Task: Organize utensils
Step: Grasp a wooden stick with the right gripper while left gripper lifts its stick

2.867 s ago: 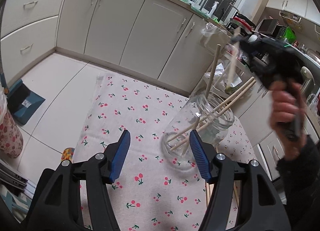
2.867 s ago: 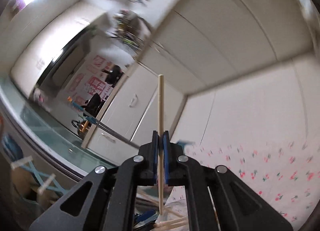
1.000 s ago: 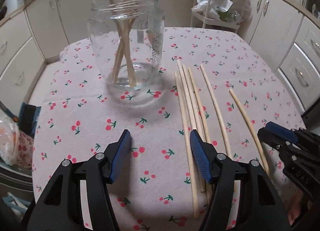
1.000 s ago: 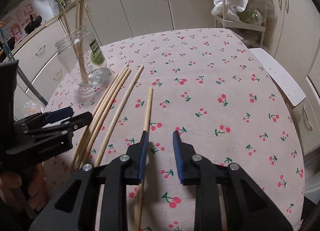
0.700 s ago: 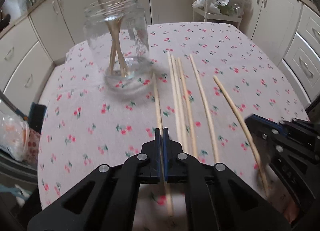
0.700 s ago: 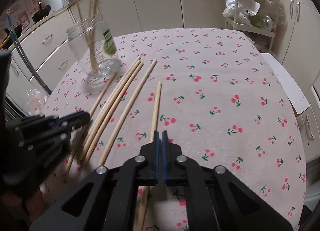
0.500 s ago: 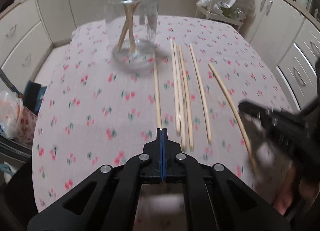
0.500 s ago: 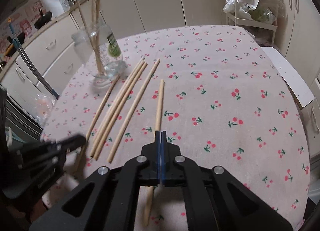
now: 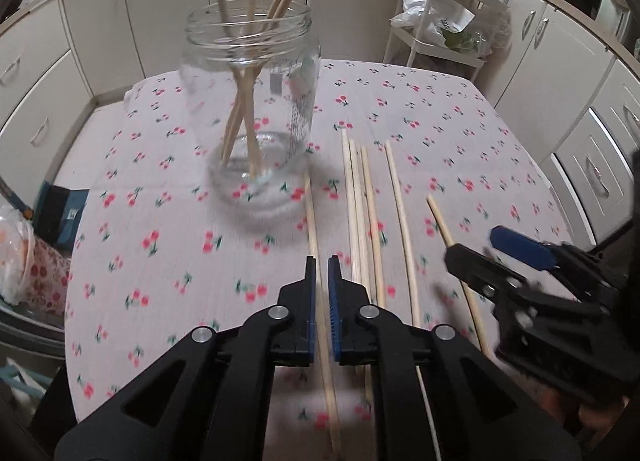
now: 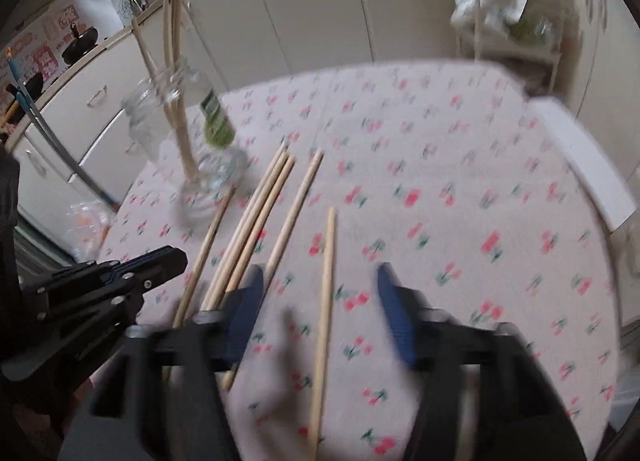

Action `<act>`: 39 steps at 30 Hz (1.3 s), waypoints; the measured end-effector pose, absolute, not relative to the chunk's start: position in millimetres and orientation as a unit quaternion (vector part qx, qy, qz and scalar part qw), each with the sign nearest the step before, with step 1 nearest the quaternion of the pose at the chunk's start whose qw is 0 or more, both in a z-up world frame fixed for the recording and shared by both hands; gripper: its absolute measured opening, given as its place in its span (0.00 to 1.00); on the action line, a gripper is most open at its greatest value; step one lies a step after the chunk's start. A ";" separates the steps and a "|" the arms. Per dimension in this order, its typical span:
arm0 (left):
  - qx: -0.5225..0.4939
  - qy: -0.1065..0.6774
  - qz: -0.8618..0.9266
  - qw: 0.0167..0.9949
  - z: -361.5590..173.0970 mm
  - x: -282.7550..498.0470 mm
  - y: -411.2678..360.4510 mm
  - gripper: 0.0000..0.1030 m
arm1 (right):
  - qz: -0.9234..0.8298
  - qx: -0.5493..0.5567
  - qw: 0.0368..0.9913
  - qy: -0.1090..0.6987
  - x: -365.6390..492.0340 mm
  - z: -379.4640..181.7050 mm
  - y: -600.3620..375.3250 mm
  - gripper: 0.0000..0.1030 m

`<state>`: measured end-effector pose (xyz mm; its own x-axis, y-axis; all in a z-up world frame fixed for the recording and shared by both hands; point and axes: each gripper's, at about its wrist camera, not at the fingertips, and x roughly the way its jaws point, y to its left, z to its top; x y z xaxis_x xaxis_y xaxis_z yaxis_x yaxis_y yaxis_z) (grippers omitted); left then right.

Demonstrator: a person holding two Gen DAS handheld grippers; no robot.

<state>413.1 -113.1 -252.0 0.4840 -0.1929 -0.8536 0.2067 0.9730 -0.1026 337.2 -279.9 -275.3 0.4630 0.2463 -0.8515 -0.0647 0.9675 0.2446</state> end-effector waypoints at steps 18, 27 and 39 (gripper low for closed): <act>0.019 0.457 -0.132 0.879 -249.7 413.5 -121.0 0.04 | 0.123 0.183 0.847 0.484 339.5 -270.5 -298.6 0.06; -0.071 0.358 -0.173 0.915 -192.2 389.9 -76.8 0.04 | 0.145 0.279 0.888 0.337 320.2 -212.5 -313.0 0.06; -0.082 0.229 -0.139 0.960 -116.1 420.7 -64.4 0.04 | 0.104 0.277 0.935 0.196 339.0 -146.8 -305.8 0.06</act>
